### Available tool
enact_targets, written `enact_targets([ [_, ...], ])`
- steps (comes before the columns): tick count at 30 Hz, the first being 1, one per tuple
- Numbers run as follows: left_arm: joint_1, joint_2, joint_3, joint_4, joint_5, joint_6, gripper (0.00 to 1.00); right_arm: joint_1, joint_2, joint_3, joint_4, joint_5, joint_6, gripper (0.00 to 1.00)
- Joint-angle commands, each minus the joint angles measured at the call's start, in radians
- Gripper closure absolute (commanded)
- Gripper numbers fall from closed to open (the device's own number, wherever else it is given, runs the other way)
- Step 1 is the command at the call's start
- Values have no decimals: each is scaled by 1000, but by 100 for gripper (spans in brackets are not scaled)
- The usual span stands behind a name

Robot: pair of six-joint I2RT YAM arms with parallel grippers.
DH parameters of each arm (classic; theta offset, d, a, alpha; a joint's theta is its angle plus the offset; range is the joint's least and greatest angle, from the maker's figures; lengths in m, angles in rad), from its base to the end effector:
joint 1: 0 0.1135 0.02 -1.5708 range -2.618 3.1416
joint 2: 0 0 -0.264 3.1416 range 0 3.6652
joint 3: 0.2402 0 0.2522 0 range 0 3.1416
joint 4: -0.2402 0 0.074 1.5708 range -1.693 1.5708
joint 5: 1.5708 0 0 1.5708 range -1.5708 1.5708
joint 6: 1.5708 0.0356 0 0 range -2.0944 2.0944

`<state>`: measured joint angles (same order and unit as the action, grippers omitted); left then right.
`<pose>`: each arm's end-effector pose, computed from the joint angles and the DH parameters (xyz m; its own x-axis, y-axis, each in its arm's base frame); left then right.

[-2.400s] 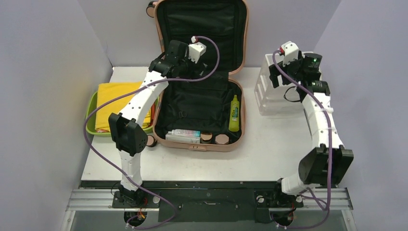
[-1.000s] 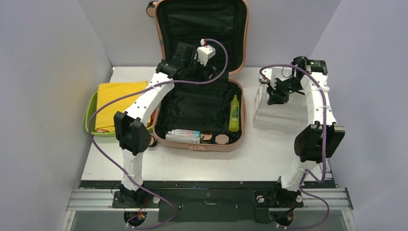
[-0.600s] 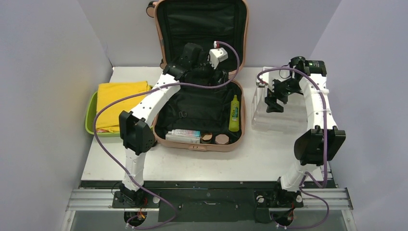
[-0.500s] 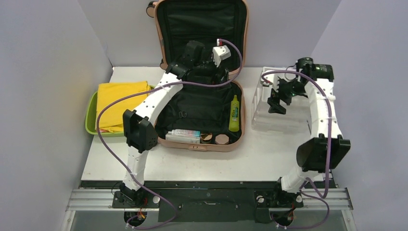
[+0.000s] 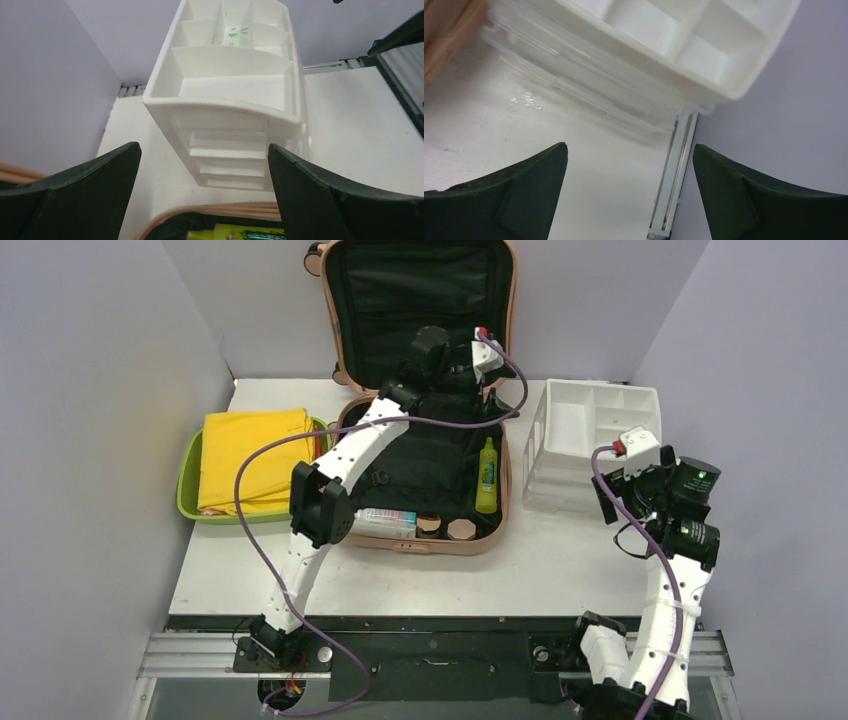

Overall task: Open, take out, and arrange the luggage
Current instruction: Move the storage box to the corner of the board, then adjust the storage box at the corner of the board.

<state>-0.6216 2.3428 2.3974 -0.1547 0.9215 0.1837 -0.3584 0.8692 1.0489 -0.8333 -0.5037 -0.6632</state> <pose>0.4229 -0.3378 0.3664 0.1021 0.0627 -0.9928 0.9945 0.0189 0.1035 0.1590 -0.0412 0.3540 -0.4169 -0.4196 -0.8063 -0.3912 0.8835 -0.2575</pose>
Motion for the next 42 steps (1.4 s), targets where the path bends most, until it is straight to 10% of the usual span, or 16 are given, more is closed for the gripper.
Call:
enact_targets([
  [1,-35,32,52,181,53,198,4,-110,-19,-96,259,156,246,10],
  [21,-108,117,-12,165,-94,1291,5,-225,234,-112,533,438,445,12],
  [39,-176,215,87,158,-133,1493,35,-77,404,-63,700,633,446,12],
  [42,-180,202,70,156,-132,1514,54,-73,443,-34,718,645,445,12],
])
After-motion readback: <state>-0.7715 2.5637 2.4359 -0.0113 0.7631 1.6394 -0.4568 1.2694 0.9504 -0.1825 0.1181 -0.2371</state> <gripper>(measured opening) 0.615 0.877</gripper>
